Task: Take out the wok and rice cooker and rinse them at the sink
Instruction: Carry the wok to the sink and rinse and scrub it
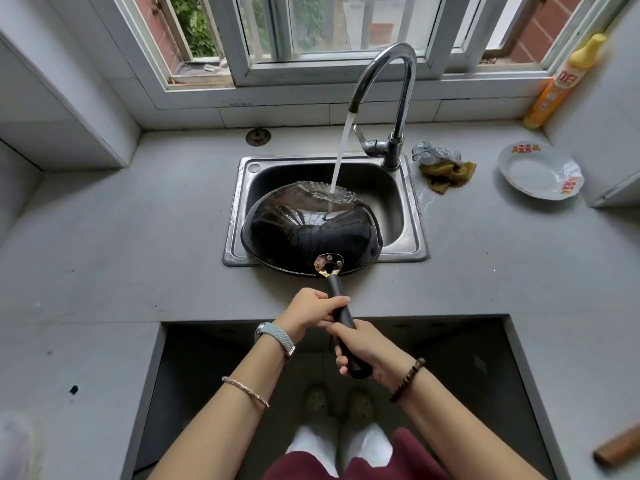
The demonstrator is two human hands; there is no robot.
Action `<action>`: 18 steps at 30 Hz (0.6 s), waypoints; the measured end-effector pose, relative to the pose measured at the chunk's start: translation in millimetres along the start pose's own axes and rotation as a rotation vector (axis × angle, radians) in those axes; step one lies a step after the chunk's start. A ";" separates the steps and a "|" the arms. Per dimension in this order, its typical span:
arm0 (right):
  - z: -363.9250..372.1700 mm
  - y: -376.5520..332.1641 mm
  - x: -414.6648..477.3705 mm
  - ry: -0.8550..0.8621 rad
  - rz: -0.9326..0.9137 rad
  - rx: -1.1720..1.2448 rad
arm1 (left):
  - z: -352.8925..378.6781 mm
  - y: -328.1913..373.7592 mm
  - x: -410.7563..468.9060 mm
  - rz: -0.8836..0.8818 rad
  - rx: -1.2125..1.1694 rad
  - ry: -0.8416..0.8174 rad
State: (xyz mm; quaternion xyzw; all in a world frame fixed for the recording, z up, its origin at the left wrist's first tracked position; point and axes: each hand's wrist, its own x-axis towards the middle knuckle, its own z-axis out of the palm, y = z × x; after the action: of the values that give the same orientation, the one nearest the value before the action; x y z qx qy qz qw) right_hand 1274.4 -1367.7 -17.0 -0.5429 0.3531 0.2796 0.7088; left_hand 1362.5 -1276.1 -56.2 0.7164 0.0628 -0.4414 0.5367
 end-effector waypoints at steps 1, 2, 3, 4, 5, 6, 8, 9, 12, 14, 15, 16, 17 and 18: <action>0.4 3.2 1.3 0.013 -0.012 -0.007 | 0.4 -2.6 0.6 0.005 0.011 0.006; 0.7 5.5 2.7 0.021 -0.027 -0.010 | 0.2 -4.6 1.7 0.015 0.021 0.014; 0.6 6.9 4.0 0.024 -0.042 -0.009 | -0.1 -6.0 2.7 0.022 0.026 0.017; 0.3 8.0 5.6 0.025 -0.053 -0.009 | -0.7 -7.7 4.5 0.019 0.029 0.013; -0.2 9.2 6.8 0.026 -0.063 -0.011 | -1.1 -8.0 5.3 0.019 0.028 0.008; -0.8 10.5 8.4 0.029 -0.074 -0.016 | -1.8 -8.2 5.8 0.019 0.031 0.001; -1.5 15.2 12.0 0.044 -0.087 -0.034 | -1.2 -9.2 6.2 0.001 0.043 -0.009; -1.7 18.6 14.2 0.058 -0.087 -0.043 | -0.1 -9.9 6.1 -0.009 0.045 -0.013; -2.4 29.0 21.8 0.109 -0.081 -0.088 | 4.1 -14.4 7.6 -0.030 0.045 -0.016; -2.9 34.1 27.8 0.140 -0.082 -0.126 | 4.6 -18.2 10.3 -0.037 0.043 -0.026; -3.1 36.3 30.5 0.153 -0.089 -0.153 | 4.3 -19.7 11.1 -0.041 0.042 -0.035; -3.5 38.7 33.4 0.167 -0.099 -0.181 | 3.9 -21.4 12.0 -0.043 0.045 -0.046; -3.7 41.6 35.4 0.179 -0.110 -0.203 | 3.7 -23.4 12.9 -0.042 0.049 -0.054; -3.8 45.0 37.5 0.190 -0.119 -0.217 | 3.7 -25.6 13.9 -0.043 0.059 -0.055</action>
State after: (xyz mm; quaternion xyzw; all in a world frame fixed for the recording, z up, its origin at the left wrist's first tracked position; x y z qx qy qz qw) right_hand 1260.9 -1359.4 -73.5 -0.6603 0.3533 0.2209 0.6249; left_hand 1354.4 -1273.9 -84.3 0.7180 0.0504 -0.4741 0.5071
